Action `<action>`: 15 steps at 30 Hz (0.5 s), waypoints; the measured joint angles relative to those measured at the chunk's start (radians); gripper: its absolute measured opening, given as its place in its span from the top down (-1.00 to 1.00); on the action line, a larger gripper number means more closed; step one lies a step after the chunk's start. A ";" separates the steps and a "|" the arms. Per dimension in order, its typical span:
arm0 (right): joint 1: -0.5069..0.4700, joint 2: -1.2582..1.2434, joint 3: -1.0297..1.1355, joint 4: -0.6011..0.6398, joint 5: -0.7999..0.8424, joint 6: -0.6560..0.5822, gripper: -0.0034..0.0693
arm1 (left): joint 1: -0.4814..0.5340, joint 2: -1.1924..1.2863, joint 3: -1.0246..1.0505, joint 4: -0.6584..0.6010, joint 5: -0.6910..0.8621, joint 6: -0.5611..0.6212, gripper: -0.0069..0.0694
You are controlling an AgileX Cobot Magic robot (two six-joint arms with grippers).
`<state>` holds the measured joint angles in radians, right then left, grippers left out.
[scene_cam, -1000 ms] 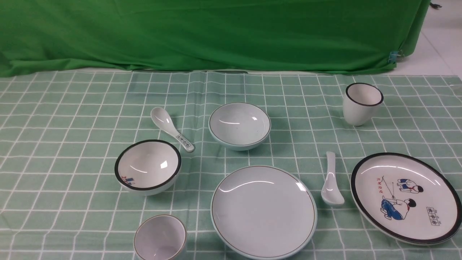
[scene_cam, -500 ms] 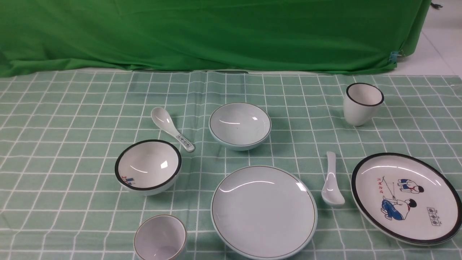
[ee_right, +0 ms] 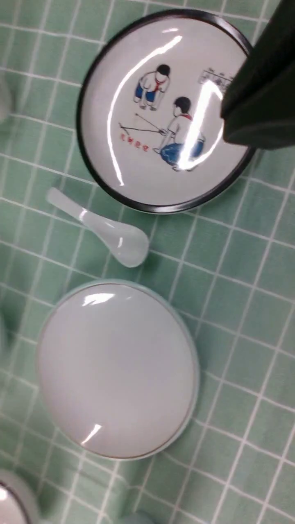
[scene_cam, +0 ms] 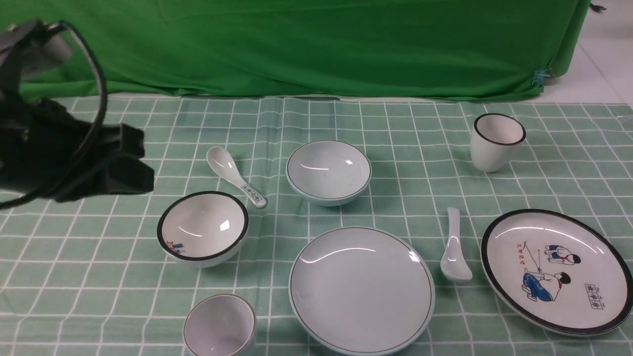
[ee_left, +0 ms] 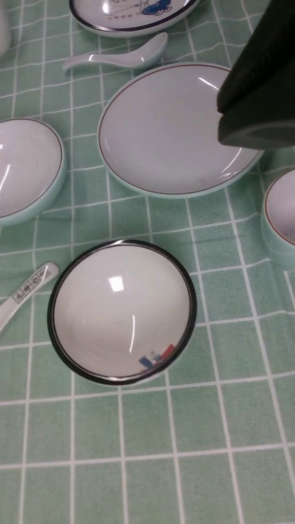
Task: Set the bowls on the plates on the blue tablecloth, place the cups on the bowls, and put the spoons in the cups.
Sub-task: 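Reach toward the plain white bowl and position the gripper at its rim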
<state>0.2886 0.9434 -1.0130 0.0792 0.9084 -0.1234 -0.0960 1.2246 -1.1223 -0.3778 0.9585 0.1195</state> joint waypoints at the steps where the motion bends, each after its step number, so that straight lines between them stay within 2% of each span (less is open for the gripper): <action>1: 0.001 0.031 -0.009 0.000 0.014 -0.002 0.85 | -0.024 0.036 -0.045 0.021 0.016 -0.013 0.82; 8: 0.002 0.172 -0.013 0.000 0.079 -0.026 0.85 | -0.208 0.300 -0.364 0.158 0.117 -0.098 0.82; 15: 0.003 0.190 -0.008 0.000 0.082 -0.028 0.85 | -0.282 0.570 -0.663 0.189 0.200 -0.130 0.82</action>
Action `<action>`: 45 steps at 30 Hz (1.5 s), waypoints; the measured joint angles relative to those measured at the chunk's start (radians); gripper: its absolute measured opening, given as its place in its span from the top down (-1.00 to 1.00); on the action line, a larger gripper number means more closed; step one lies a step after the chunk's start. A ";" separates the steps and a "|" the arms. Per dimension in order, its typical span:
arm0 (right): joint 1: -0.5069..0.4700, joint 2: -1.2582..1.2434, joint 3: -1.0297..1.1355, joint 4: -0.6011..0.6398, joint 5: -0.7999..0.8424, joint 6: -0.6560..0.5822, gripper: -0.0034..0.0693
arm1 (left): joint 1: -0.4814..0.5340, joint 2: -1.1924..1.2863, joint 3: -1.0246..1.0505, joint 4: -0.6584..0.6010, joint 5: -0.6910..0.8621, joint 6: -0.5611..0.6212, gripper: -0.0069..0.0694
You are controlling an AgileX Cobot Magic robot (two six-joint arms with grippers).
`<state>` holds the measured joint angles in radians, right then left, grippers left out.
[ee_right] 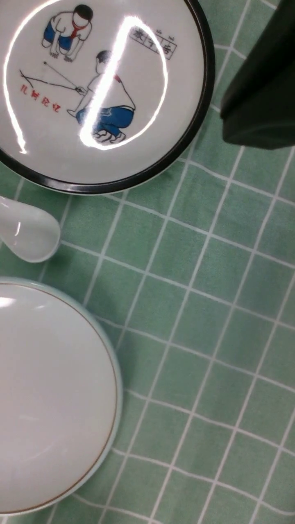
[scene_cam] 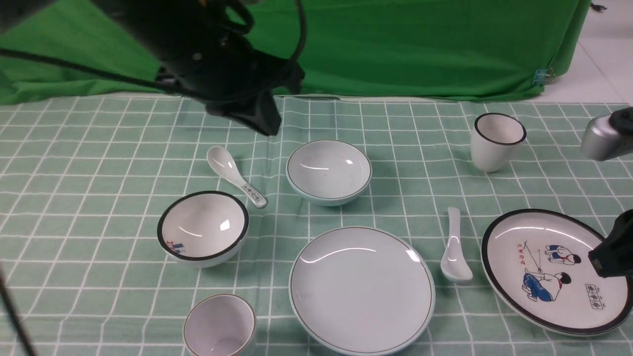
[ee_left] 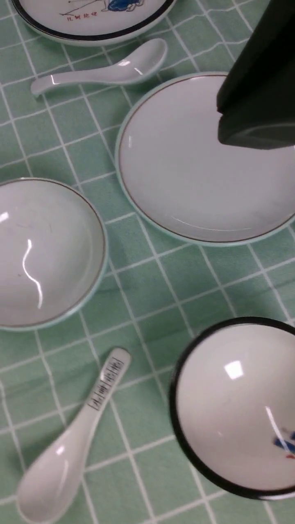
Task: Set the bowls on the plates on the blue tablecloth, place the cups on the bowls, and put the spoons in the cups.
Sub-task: 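Reach toward the plain white bowl and position the gripper at its rim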
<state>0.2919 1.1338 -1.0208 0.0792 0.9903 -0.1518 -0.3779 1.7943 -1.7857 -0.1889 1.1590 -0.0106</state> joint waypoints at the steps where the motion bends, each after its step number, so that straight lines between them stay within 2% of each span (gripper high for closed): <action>1: 0.000 0.000 0.000 0.000 0.000 0.000 0.85 | -0.001 0.009 0.000 0.002 0.004 0.000 0.82; 4: 0.000 0.000 0.002 0.001 -0.002 0.000 0.85 | -0.003 0.170 -0.169 0.045 0.047 -0.055 0.82; 8: 0.000 0.000 0.003 0.005 -0.012 0.000 0.85 | -0.003 0.283 -0.288 0.096 0.051 -0.075 0.79; 12: 0.000 0.000 0.003 0.009 -0.021 0.000 0.85 | -0.003 0.369 -0.364 0.159 0.051 -0.076 0.65; 18: 0.000 0.001 0.006 0.025 -0.029 0.000 0.85 | -0.003 0.471 -0.393 0.203 0.048 -0.090 0.05; 19: 0.000 0.001 0.006 0.027 -0.029 0.000 0.85 | -0.003 0.477 -0.393 0.203 0.047 -0.092 0.02; 20: 0.000 0.001 0.008 0.041 -0.032 0.000 0.85 | -0.003 0.496 -0.393 0.203 0.037 -0.094 -0.19; 22: 0.000 0.001 0.009 0.049 -0.037 0.000 0.85 | -0.003 0.516 -0.393 0.203 0.013 -0.097 -0.40; 24: 0.000 0.001 0.009 0.052 -0.047 0.000 0.84 | -0.003 0.532 -0.393 0.203 -0.019 -0.106 -0.57; 28: 0.000 0.001 0.009 0.054 -0.063 -0.005 0.82 | -0.003 0.554 -0.393 0.201 -0.067 -0.123 -0.72; 34: 0.000 0.001 0.009 0.056 -0.069 -0.023 0.81 | -0.003 0.593 -0.393 0.189 -0.099 -0.124 -0.68; 39: 0.000 0.001 0.009 0.056 -0.069 -0.023 0.79 | -0.003 0.620 -0.393 0.183 -0.104 -0.124 -0.49; 44: 0.000 0.001 0.009 0.056 -0.069 -0.024 0.76 | -0.003 0.624 -0.393 0.158 -0.096 -0.124 0.02; 45: 0.000 0.001 0.009 0.056 -0.069 -0.024 0.76 | -0.003 0.624 -0.393 0.153 -0.084 -0.127 0.36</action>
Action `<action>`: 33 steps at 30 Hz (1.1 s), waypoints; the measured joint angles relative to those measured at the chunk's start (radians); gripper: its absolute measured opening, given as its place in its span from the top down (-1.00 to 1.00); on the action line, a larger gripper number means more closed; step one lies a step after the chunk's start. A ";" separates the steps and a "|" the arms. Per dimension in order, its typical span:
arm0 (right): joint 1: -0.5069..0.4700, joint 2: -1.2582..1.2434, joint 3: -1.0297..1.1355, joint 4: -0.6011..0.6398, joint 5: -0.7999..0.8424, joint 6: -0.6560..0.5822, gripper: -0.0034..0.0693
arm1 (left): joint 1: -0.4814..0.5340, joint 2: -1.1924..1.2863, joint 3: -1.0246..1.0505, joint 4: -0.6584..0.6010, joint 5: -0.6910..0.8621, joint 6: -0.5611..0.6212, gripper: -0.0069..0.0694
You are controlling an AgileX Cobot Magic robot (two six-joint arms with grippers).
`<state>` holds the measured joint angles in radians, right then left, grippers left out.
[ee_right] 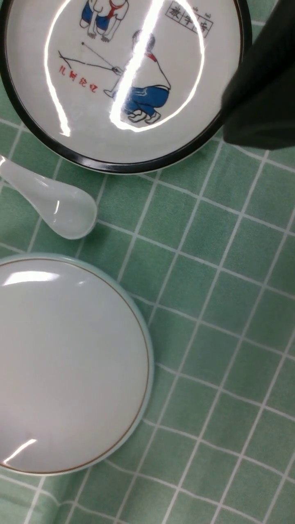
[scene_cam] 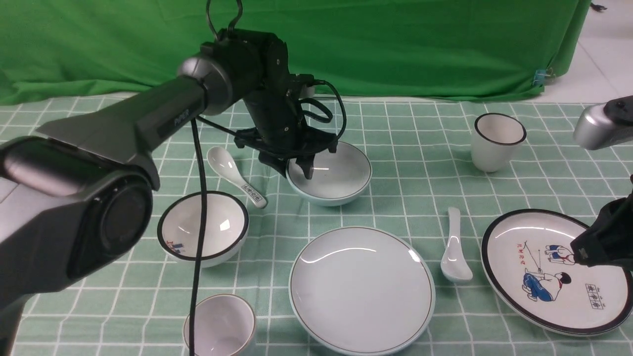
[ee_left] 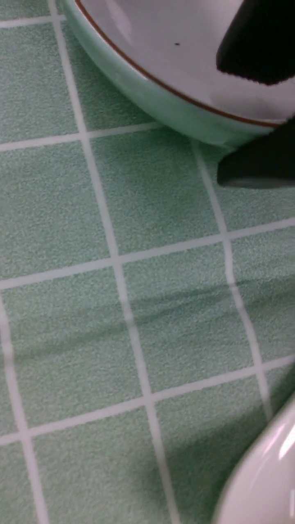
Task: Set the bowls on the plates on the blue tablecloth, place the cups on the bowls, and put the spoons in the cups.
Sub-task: 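Reach toward the plain white bowl and position the gripper at its rim, then place the bowl on top of the plate with the left gripper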
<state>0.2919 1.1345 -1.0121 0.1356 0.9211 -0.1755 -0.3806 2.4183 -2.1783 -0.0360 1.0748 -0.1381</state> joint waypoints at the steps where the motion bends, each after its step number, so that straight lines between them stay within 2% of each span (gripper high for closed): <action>1: 0.000 0.000 0.000 0.000 0.000 0.000 0.75 | 0.001 0.000 0.000 -0.004 0.004 0.001 0.53; 2: 0.000 0.000 0.000 0.000 0.000 0.000 0.75 | 0.002 0.000 -0.003 -0.011 0.000 -0.002 0.64; 4: 0.000 0.000 0.000 0.000 0.000 0.000 0.74 | 0.002 -0.005 -0.018 -0.019 0.001 -0.003 0.72; 11: 0.000 0.000 0.000 0.000 0.000 -0.002 0.72 | 0.002 -0.060 -0.125 -0.051 0.127 0.039 0.76; 14: 0.000 0.000 0.000 -0.001 0.000 -0.002 0.72 | -0.005 -0.189 -0.132 -0.169 0.137 0.092 0.76; 21: 0.000 0.000 0.000 -0.011 0.000 -0.002 0.72 | -0.072 -0.411 0.158 -0.183 0.126 0.126 0.76; 22: 0.000 0.000 0.000 -0.012 0.000 -0.002 0.72 | -0.108 -0.469 0.335 -0.180 0.105 0.130 0.76; 23: 0.000 0.000 0.000 -0.012 0.000 -0.002 0.72 | -0.115 -0.478 0.352 -0.182 0.092 0.130 0.76; 27: 0.000 0.000 0.000 -0.012 0.000 -0.002 0.72 | -0.174 -0.510 0.647 -0.205 -0.097 0.132 0.76; 33: 0.000 0.000 0.000 -0.012 -0.001 -0.003 0.72 | -0.176 -0.502 0.739 -0.168 -0.201 0.108 0.76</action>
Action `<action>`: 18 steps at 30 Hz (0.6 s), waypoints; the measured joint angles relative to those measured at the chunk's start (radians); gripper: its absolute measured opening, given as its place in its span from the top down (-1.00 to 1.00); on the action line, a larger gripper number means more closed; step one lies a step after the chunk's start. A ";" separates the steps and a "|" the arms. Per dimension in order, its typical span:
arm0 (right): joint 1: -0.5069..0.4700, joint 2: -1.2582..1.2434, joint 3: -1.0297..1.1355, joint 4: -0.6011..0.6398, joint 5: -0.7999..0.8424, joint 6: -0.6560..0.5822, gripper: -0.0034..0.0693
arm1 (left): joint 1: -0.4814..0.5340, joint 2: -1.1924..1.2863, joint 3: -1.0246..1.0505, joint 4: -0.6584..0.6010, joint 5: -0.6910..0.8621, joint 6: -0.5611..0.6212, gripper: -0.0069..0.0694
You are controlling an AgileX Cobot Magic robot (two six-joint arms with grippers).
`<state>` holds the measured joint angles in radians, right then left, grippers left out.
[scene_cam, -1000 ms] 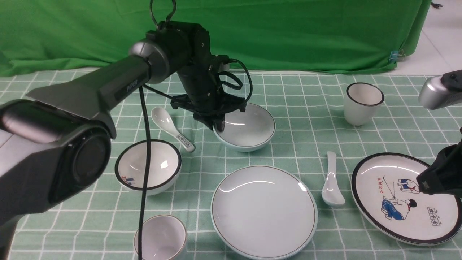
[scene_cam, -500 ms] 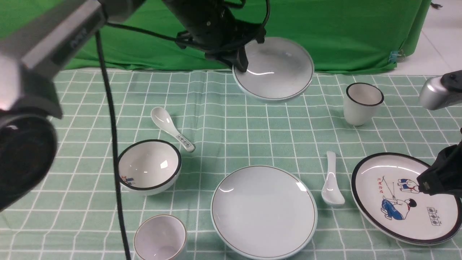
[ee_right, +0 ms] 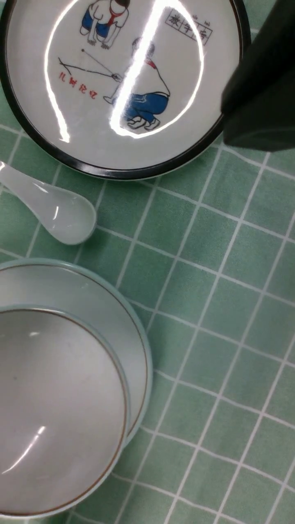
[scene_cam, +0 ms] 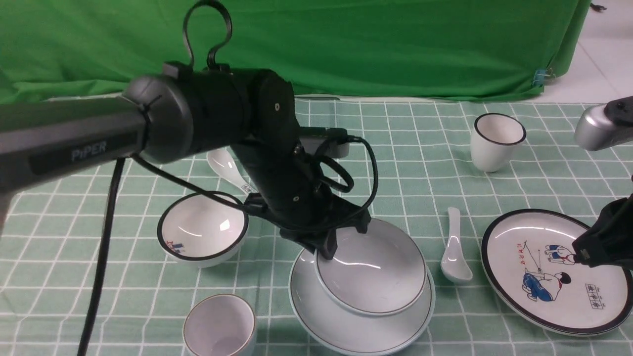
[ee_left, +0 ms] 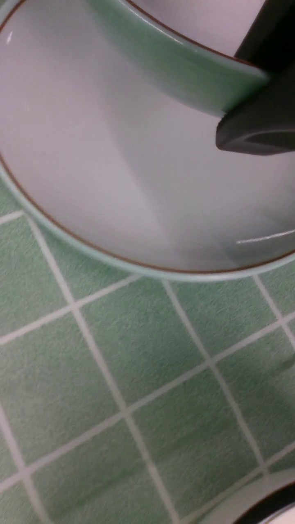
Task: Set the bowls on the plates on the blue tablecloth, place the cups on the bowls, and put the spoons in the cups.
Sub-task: 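Place the bowl on top of the plate with the left gripper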
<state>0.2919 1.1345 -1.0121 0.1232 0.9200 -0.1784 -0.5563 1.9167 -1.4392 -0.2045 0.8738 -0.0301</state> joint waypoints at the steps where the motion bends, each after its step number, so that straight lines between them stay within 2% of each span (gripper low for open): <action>1: 0.000 0.000 0.000 0.000 0.000 0.000 0.71 | 0.001 0.005 0.000 0.010 -0.017 -0.007 0.76; 5: 0.000 0.000 0.000 0.000 -0.001 0.000 0.70 | 0.004 0.026 0.001 0.045 -0.053 -0.017 0.76; 15: 0.000 0.000 0.000 0.000 -0.003 0.000 0.68 | 0.005 0.056 0.001 0.033 -0.028 -0.018 0.73; 18: 0.000 0.000 0.000 0.000 -0.003 0.000 0.67 | 0.005 0.056 0.001 0.027 -0.028 -0.005 0.55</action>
<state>0.2919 1.1345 -1.0121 0.1232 0.9174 -0.1784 -0.5515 1.9722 -1.4379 -0.1779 0.8454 -0.0348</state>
